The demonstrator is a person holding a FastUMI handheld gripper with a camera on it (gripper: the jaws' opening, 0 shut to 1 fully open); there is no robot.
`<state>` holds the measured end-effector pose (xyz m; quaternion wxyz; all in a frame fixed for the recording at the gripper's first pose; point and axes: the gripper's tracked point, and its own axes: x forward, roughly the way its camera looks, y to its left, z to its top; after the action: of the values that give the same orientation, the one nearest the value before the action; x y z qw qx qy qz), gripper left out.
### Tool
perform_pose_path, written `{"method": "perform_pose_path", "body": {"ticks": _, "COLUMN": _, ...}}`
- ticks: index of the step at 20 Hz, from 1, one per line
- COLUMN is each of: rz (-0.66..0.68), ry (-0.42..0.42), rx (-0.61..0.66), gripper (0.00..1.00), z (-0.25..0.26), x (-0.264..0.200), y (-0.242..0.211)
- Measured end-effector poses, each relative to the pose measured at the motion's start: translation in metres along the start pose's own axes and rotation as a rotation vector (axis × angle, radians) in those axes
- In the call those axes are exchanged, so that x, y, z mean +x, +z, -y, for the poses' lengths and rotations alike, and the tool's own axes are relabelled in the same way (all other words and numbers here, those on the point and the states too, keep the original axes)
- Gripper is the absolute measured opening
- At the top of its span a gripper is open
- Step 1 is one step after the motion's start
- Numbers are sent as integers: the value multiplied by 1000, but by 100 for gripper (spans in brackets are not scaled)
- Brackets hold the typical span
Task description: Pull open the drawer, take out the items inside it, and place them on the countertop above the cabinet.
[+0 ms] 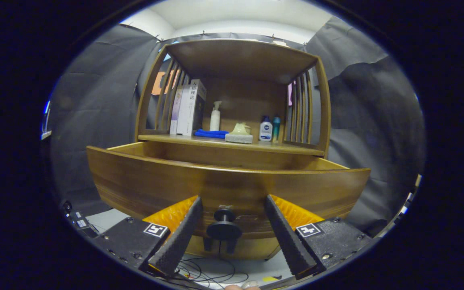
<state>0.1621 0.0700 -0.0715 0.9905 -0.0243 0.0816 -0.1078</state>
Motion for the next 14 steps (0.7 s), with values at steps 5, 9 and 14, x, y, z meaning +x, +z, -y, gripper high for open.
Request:
{"method": "perform_pose_path", "body": {"ticks": 5, "rz": -1, "ry": -2, "rx": -4, "gripper": 100, "z": 1, "x": 15, "y": 5}}
{"method": "perform_pose_path", "body": {"ticks": 9, "rz": -2, "ry": -2, "rx": 5, "gripper": 100, "z": -1, "x": 26, "y": 11}}
{"method": "perform_pose_path", "body": {"ticks": 14, "rz": -7, "ry": -4, "rx": 6, "gripper": 100, "z": -2, "x": 41, "y": 13}}
